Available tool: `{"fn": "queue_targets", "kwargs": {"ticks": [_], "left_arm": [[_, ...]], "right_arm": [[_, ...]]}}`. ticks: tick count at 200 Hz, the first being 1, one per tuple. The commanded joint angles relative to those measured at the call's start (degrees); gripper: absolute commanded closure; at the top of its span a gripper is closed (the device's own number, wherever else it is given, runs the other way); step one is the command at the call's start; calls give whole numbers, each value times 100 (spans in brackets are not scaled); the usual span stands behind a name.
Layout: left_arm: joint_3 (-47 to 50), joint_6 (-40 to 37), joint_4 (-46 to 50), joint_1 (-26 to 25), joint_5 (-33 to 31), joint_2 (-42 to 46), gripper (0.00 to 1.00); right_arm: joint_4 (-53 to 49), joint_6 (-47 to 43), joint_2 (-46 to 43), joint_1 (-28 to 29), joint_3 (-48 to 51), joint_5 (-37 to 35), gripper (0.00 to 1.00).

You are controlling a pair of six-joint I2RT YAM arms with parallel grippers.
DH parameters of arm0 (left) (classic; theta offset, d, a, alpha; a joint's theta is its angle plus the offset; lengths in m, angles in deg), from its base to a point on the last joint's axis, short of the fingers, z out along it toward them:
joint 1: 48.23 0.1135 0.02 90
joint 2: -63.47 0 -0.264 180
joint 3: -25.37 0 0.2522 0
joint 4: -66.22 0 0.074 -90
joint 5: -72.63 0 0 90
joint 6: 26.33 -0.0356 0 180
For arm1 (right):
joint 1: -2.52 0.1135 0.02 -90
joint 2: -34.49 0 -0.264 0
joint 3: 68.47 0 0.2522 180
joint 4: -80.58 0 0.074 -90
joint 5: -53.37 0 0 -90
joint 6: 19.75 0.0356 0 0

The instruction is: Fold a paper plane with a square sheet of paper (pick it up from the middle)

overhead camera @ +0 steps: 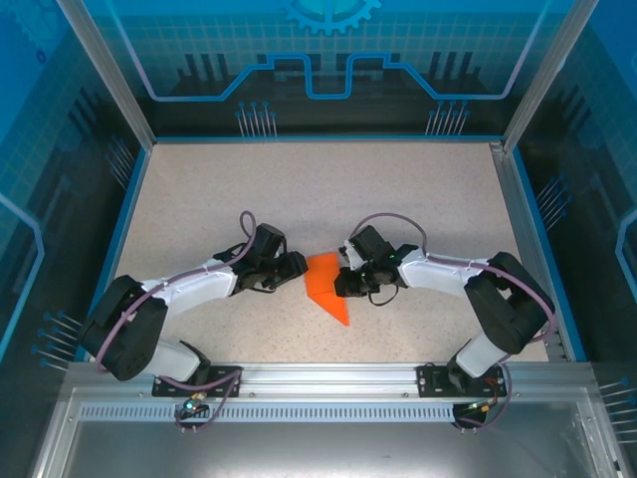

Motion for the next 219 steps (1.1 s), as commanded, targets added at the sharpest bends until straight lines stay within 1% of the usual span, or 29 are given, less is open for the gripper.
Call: {"fn": "queue_targets", "kwargs": {"ticks": [1, 32, 78, 105, 135, 171, 219], "left_arm": [[-234, -119, -110, -71, 239, -183, 44], [-347, -138, -83, -136, 333, -397, 43], [-403, 5, -80, -186, 525, -554, 40], [-382, 465, -45, -179, 715, -656, 39], [-136, 1013, -528, -226, 1014, -757, 42], [-15, 1382, -736, -307, 1098, -794, 46], [99, 1689, -652, -467, 949, -702, 43]], "right_arm": [[260, 3, 229, -184, 241, 306, 90], [485, 32, 454, -309, 436, 325, 90], [692, 82, 562, -406, 614, 417, 90], [713, 101, 558, -433, 660, 398, 90], [717, 102, 540, -453, 710, 386, 89], [770, 117, 574, -449, 758, 378, 88], [947, 198, 581, -462, 837, 391, 88]]}}
